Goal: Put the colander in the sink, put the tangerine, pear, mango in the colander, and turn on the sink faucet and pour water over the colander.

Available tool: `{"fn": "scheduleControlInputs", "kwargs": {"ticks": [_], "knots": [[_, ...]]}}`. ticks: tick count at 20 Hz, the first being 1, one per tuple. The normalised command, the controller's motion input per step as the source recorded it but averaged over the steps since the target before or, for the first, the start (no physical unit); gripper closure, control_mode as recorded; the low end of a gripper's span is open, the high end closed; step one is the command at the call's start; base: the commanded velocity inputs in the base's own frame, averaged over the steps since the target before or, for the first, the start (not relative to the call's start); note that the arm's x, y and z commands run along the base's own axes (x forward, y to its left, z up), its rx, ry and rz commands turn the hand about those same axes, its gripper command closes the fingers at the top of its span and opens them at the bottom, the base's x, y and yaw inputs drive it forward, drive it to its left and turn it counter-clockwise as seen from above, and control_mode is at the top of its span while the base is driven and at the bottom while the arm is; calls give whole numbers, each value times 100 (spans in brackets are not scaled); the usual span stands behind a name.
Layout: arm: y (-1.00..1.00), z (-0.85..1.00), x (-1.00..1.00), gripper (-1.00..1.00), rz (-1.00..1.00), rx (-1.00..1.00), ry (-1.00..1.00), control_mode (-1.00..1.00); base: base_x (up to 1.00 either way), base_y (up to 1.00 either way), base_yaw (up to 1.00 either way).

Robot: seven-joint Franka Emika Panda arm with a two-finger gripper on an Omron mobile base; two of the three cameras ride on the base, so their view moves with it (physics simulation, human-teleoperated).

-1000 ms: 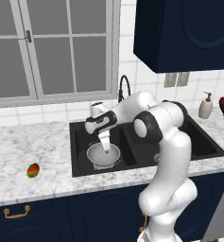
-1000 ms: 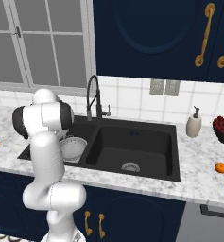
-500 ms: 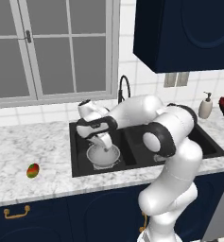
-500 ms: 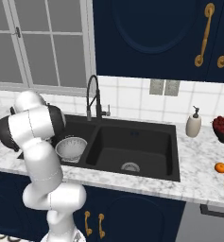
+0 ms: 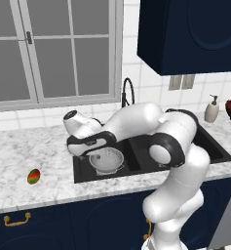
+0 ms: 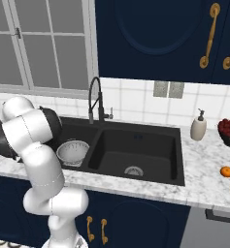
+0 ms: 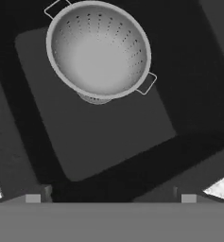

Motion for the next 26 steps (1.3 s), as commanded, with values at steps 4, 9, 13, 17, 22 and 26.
{"fn": "scheduleControlInputs", "kwargs": {"ticks": [4,9,13,17,22,26], "knots": [[0,57,0,-100,69,33,6,-100,0,0,0],[9,12,-5,-100,66,33,4,-100,0,0,0],[51,5,13,-100,54,23,9,-100,0,0,0],[67,17,6,-100,29,1,14,-100,0,0,0],[81,22,0,-100,5,-9,23,-100,0,0,0],[95,13,0,-100,0,-14,26,-100,0,0,0]]}}
